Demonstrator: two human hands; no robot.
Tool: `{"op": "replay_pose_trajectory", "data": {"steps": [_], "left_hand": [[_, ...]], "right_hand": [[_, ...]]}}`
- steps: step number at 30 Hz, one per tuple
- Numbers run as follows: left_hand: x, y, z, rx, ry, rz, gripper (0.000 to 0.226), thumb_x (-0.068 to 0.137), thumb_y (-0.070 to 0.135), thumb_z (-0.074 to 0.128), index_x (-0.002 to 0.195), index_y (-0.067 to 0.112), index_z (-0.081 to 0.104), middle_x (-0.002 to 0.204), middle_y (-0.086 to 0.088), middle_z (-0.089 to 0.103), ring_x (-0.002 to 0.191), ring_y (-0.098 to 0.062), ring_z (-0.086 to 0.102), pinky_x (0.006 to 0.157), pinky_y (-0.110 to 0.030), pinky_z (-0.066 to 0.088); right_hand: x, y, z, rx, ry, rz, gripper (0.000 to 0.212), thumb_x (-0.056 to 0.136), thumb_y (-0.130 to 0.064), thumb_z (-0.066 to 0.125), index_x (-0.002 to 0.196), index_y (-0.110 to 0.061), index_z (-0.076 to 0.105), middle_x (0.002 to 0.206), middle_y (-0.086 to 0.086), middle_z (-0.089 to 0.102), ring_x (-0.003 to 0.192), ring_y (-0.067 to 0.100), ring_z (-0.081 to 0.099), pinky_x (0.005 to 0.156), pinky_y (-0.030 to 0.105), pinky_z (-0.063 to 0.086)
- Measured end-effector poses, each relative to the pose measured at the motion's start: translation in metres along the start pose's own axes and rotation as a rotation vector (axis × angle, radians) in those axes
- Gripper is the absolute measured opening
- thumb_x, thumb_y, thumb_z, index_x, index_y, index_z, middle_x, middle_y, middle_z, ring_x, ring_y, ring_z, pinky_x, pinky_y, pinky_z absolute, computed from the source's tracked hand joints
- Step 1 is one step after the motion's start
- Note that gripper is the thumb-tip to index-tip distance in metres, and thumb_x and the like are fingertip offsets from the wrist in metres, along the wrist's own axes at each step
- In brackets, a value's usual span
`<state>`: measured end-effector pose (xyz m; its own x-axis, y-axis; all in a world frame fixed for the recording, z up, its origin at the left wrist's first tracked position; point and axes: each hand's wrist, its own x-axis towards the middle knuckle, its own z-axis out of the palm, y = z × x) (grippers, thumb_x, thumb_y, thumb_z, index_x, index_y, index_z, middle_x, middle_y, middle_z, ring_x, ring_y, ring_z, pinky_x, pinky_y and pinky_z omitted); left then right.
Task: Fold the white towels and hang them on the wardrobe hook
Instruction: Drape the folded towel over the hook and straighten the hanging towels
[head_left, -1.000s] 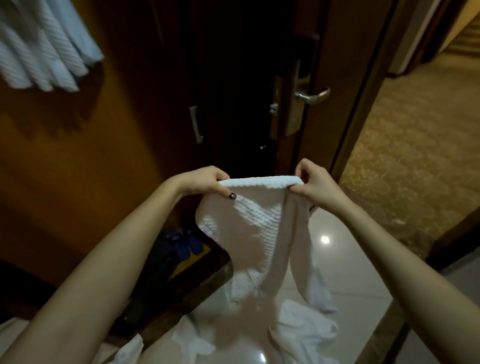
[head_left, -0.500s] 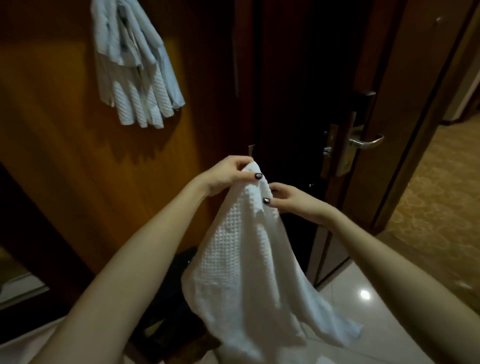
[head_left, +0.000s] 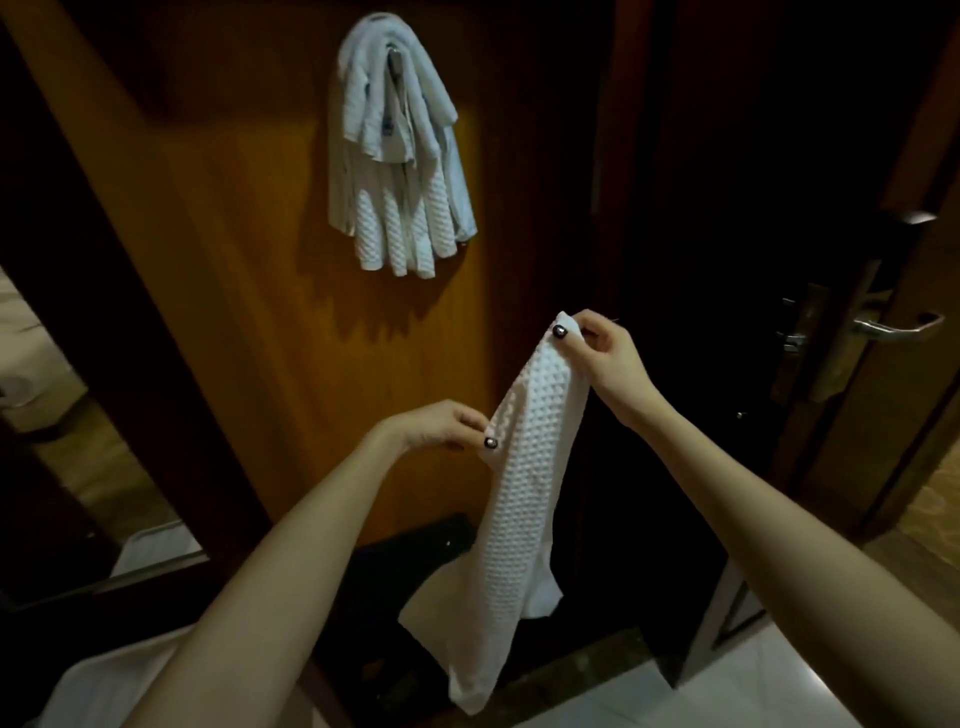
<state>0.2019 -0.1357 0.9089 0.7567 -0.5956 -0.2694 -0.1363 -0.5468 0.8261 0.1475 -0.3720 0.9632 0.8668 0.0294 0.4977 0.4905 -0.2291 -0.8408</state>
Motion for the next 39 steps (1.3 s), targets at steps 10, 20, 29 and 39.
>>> {"op": "replay_pose_trajectory", "data": {"steps": [10, 20, 29, 39], "left_hand": [[-0.002, -0.012, -0.027, 0.12, 0.486, 0.322, 0.032, 0.092, 0.051, 0.051, 0.088, 0.02, 0.054, 0.071, -0.006, 0.049, 0.059, -0.011, 0.043, 0.053, -0.017, 0.032], [0.033, 0.001, -0.036, 0.242, 0.396, 0.166, 0.026, 0.084, 0.041, 0.065, 0.082, 0.015, 0.061, 0.066, 0.004, 0.054, 0.058, -0.006, 0.045, 0.057, -0.029, 0.034], [0.058, -0.01, -0.026, 0.228, 0.665, 0.244, 0.007, 0.089, 0.028, 0.059, 0.084, 0.029, 0.054, 0.074, 0.012, 0.054, 0.064, -0.002, 0.05, 0.062, -0.029, 0.037], [0.073, 0.032, -0.047, 0.161, 0.355, 0.174, 0.04, 0.094, 0.007, 0.048, 0.096, 0.037, 0.074, 0.091, 0.018, 0.069, 0.07, -0.038, 0.051, 0.064, -0.035, 0.04]], "right_hand": [[0.035, 0.027, -0.006, -0.125, -0.041, 0.003, 0.042, 0.096, -0.01, 0.046, 0.119, -0.043, 0.06, 0.113, -0.027, 0.06, 0.108, 0.001, 0.059, 0.086, 0.022, 0.052], [0.092, 0.067, -0.023, -0.146, 0.052, -0.043, 0.039, 0.081, 0.008, 0.044, 0.076, -0.019, 0.071, 0.088, -0.01, 0.069, 0.091, 0.0, 0.061, 0.081, 0.011, 0.042], [0.128, 0.102, -0.052, -0.115, 0.084, 0.006, 0.04, 0.084, 0.005, 0.042, 0.075, -0.021, 0.071, 0.086, -0.01, 0.071, 0.087, 0.0, 0.063, 0.077, 0.013, 0.045], [0.159, 0.134, -0.097, -0.197, 0.261, 0.159, 0.042, 0.088, -0.002, 0.041, 0.069, -0.028, 0.068, 0.07, -0.017, 0.064, 0.063, -0.003, 0.054, 0.058, 0.013, 0.038]]}}
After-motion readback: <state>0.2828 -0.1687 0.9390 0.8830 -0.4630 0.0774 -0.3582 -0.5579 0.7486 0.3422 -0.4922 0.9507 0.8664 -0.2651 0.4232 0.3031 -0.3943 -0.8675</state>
